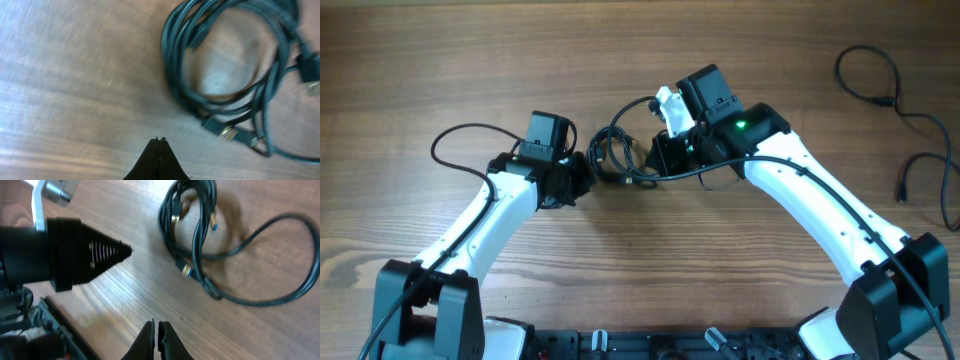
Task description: Untangle cables
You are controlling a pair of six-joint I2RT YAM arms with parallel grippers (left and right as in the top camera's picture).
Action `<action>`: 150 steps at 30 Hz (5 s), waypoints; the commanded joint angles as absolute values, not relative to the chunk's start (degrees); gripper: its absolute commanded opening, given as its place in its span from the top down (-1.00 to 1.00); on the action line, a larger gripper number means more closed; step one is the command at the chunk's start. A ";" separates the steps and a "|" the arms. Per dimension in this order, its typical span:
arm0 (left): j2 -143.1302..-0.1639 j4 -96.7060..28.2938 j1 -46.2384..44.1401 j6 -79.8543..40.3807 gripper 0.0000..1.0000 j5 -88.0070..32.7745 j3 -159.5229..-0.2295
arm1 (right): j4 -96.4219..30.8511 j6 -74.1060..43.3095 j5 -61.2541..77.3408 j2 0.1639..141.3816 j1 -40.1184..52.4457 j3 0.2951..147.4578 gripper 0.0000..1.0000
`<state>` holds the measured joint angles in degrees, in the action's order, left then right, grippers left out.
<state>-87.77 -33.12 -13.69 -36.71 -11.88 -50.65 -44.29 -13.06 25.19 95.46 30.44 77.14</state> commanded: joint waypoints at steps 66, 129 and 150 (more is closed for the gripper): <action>-109.97 -12.91 -18.00 -36.18 0.92 -15.33 -52.71 | -42.68 -17.08 35.73 105.67 18.41 84.97 0.91; -87.13 -25.78 -5.19 -24.38 0.68 -30.85 -52.73 | -46.89 1.23 37.04 106.67 9.96 83.74 0.77; -87.11 -19.27 -5.91 -24.40 0.52 -14.31 -52.62 | -64.31 -14.94 20.47 106.39 11.46 89.52 -0.80</action>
